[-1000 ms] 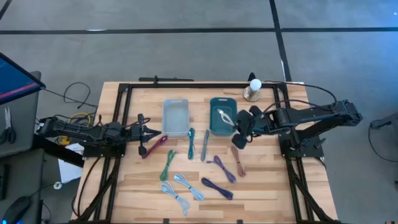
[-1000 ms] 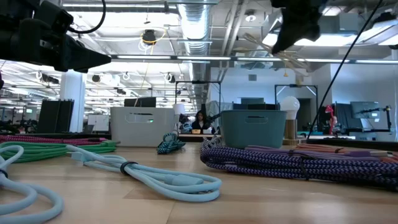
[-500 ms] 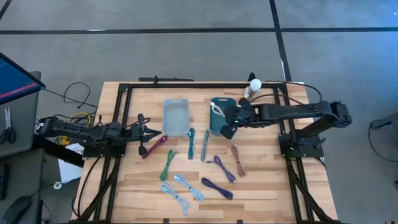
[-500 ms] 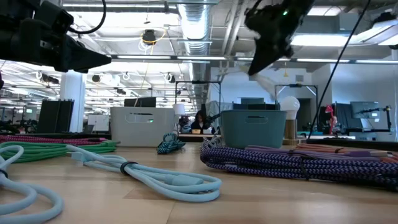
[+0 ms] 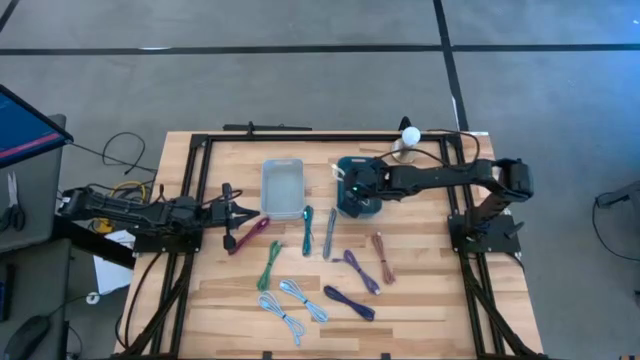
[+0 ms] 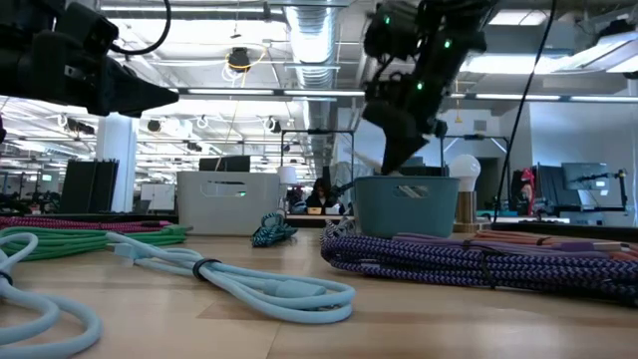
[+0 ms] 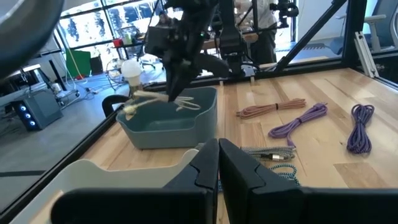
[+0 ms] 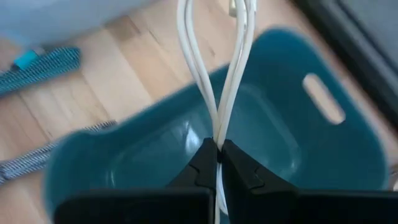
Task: Pick & Place USB Port
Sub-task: Put the white charger cable into the blue bin
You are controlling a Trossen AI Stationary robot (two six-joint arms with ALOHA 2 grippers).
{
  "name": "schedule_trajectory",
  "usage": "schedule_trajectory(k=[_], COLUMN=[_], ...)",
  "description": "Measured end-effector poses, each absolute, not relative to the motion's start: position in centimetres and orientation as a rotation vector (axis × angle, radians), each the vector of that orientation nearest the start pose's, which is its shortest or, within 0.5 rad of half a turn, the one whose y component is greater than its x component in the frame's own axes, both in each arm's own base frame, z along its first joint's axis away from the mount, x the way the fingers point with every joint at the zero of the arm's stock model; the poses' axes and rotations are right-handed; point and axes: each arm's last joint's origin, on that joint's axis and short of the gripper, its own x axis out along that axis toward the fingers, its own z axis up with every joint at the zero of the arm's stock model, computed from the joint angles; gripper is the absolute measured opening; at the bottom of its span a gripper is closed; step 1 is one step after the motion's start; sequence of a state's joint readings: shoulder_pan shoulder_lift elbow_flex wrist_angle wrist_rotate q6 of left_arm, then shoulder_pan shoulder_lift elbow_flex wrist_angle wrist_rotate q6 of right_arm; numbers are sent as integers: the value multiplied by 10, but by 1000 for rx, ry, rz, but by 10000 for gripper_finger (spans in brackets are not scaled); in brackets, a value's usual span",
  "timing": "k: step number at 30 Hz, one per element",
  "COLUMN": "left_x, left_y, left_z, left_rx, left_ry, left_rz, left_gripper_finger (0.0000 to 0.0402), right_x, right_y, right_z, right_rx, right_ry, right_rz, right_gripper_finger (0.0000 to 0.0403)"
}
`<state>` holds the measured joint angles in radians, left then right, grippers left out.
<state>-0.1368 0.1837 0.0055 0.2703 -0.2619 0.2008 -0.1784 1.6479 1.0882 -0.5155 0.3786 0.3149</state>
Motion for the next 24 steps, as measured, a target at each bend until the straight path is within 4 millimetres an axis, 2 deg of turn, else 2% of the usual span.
schedule_trajectory(k=[5,15,24], left_x=[108,108,108], left_y=[-7,-7,-7], left_z=[176,176,176], left_rx=[184,183,183], left_ry=[-71,-72,-72], left_rz=[133,133,133], left_gripper_finger=[12,12,12], right_x=[315,311,311], right_y=[-78,-85,-85], right_z=[189,187,187], right_rx=[227,321,304], right_ry=[1044,1050,1055], right_rz=[-678,-654,-651], right_gripper_finger=[0,1,64])
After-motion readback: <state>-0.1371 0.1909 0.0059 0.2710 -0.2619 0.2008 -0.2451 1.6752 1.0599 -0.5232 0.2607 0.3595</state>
